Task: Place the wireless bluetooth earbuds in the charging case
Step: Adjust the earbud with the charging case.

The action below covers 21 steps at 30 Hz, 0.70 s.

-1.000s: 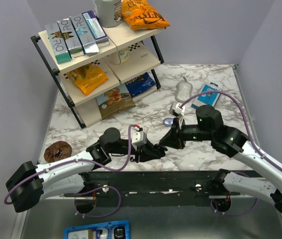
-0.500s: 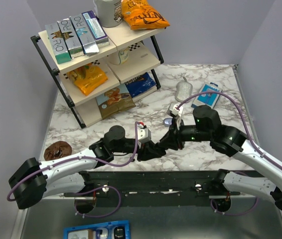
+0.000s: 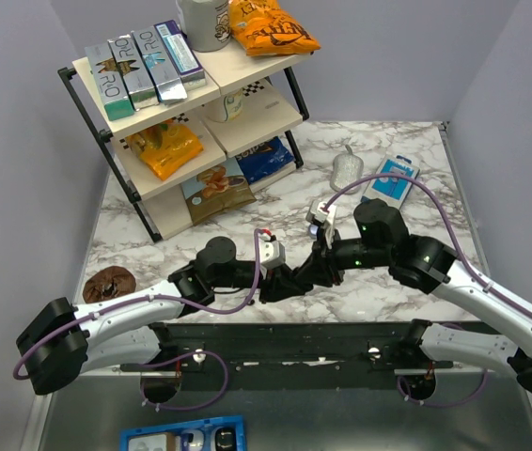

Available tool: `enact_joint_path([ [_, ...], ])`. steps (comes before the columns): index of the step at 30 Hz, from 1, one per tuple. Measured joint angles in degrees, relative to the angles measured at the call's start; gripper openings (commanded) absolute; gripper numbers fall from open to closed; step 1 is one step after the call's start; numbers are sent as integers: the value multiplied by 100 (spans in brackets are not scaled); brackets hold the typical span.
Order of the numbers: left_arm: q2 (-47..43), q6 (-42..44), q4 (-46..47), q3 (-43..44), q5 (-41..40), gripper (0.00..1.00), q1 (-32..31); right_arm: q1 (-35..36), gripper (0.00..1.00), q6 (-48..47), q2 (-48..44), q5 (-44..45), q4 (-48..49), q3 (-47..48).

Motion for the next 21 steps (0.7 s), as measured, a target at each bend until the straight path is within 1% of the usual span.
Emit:
enact_joint_path([
  [11, -52, 11, 2, 0, -103, 0, 0, 0, 31, -98, 109, 63, -151, -2],
  [14, -52, 11, 4, 0, -105, 0, 0, 2, 28, -103, 111, 66, -153, 0],
  [16, -52, 9, 4, 0, -105, 0, 0, 2, 23, -107, 111, 68, -151, -2],
  [21, -55, 7, 4, 0, -107, 0, 0, 7, 22, -138, 125, 87, -151, -2],
])
